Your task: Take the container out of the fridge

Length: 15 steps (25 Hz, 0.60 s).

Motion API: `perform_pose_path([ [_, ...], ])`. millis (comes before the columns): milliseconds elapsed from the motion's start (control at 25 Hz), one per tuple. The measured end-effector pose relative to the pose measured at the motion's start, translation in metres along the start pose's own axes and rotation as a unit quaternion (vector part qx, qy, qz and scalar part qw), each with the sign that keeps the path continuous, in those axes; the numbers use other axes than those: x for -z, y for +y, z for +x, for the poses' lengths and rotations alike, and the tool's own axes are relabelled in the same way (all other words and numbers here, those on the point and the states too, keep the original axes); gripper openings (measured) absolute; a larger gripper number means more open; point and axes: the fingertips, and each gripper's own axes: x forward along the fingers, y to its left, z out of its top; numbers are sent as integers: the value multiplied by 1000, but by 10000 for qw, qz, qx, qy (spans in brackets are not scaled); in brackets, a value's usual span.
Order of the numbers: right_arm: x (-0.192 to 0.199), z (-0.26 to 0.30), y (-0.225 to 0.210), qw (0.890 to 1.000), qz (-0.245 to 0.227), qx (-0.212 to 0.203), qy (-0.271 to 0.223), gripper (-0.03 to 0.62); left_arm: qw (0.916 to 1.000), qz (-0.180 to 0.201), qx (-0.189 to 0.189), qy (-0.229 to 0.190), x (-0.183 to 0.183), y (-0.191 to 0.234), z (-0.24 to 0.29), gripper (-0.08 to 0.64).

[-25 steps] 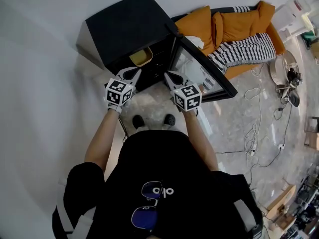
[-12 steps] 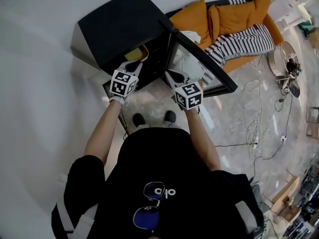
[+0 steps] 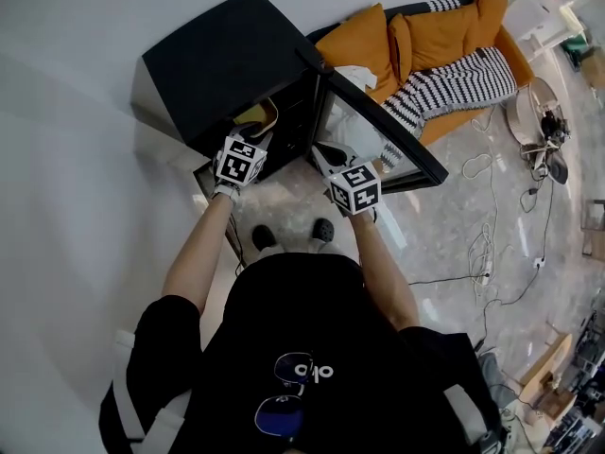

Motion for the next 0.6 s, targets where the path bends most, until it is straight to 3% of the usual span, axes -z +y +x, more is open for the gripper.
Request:
perform_pose_path([
  [600,-3,11,-10,9999,95,-9,105,8,9940,597,134,907,6,-3,29,101],
])
